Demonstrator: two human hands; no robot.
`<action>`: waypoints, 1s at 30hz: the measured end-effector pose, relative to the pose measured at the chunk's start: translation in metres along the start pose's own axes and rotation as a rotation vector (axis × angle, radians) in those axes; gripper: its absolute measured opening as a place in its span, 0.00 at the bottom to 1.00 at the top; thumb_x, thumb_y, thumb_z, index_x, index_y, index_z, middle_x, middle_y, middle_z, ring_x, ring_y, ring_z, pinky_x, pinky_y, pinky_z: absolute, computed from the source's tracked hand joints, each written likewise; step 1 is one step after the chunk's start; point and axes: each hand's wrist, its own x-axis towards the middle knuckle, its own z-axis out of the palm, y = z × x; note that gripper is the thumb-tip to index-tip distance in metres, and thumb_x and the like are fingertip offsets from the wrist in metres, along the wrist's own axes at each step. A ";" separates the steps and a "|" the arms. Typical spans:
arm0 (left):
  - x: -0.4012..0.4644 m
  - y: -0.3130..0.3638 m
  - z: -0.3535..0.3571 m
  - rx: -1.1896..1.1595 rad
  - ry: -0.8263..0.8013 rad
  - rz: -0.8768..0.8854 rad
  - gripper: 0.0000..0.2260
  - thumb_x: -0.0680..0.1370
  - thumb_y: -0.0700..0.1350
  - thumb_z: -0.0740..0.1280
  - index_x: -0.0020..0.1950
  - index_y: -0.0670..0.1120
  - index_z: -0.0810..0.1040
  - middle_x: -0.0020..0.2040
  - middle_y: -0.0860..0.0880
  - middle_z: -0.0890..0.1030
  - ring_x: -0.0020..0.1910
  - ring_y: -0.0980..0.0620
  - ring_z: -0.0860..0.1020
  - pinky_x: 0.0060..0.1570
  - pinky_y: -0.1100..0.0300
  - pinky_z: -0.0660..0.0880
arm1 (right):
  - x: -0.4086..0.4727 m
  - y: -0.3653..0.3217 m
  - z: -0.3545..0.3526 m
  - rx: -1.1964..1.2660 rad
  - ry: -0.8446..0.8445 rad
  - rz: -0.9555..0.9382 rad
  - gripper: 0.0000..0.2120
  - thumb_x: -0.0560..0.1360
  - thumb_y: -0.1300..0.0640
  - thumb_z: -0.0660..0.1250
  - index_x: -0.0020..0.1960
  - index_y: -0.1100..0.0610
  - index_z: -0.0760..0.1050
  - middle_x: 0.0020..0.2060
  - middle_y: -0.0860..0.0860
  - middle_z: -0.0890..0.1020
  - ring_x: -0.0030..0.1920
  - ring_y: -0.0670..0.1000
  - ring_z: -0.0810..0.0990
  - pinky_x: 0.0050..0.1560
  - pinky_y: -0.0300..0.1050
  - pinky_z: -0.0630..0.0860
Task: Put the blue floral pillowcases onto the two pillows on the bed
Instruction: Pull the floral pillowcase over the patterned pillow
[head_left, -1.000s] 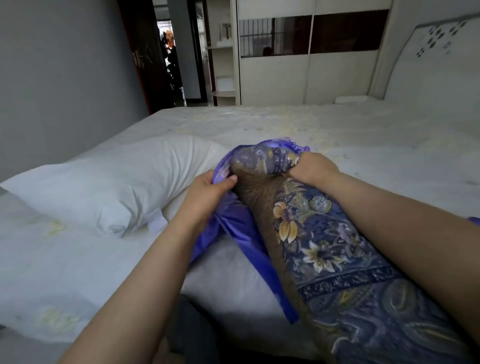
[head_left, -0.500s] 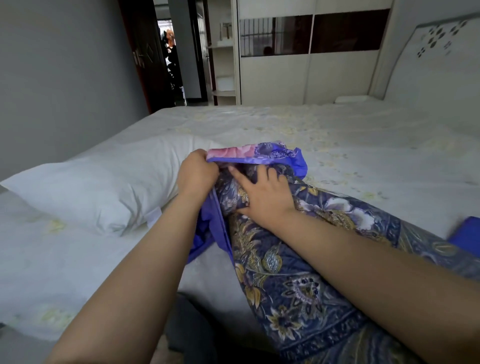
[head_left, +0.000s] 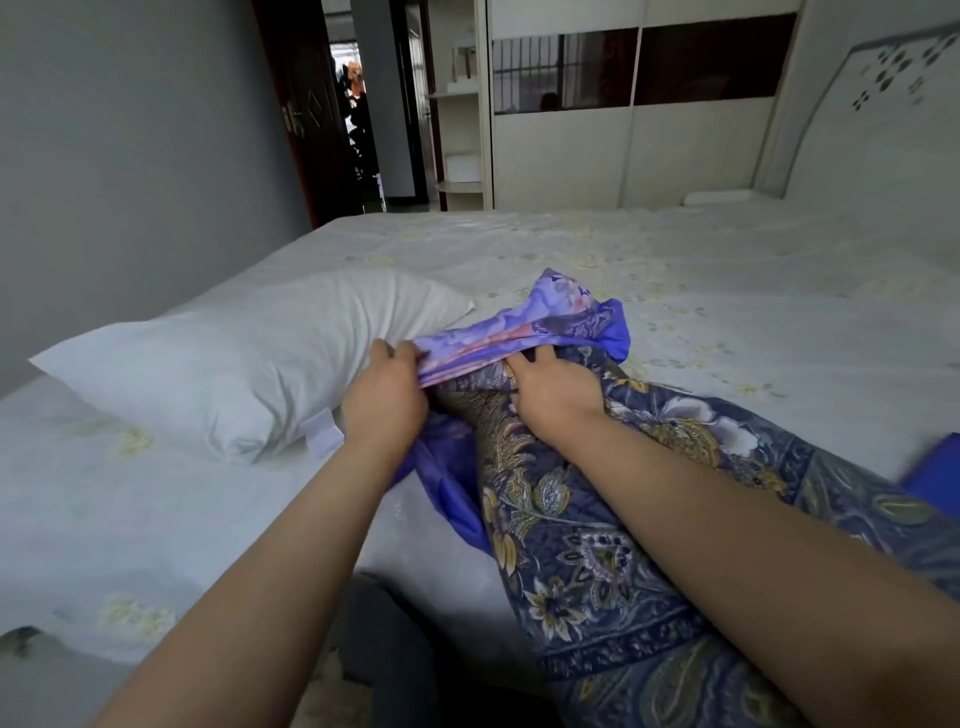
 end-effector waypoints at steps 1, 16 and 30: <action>0.000 -0.006 0.002 -0.072 0.030 -0.060 0.16 0.72 0.37 0.60 0.59 0.45 0.74 0.54 0.41 0.74 0.49 0.37 0.77 0.43 0.48 0.73 | -0.001 -0.003 0.003 -0.004 0.010 -0.010 0.25 0.78 0.51 0.61 0.72 0.51 0.57 0.59 0.60 0.69 0.47 0.62 0.78 0.36 0.48 0.68; -0.014 0.012 0.006 -0.441 -0.267 -0.108 0.13 0.79 0.51 0.60 0.49 0.43 0.78 0.50 0.39 0.82 0.51 0.43 0.80 0.51 0.55 0.73 | -0.014 0.005 -0.015 0.289 -0.161 0.072 0.39 0.67 0.29 0.63 0.72 0.48 0.62 0.67 0.56 0.65 0.66 0.59 0.70 0.63 0.49 0.68; 0.008 0.011 -0.005 0.271 -0.202 0.121 0.14 0.76 0.48 0.62 0.59 0.45 0.72 0.57 0.43 0.75 0.54 0.40 0.77 0.46 0.52 0.72 | -0.022 0.095 -0.030 0.742 -0.387 0.362 0.14 0.78 0.46 0.62 0.37 0.53 0.68 0.39 0.54 0.73 0.33 0.46 0.68 0.42 0.42 0.66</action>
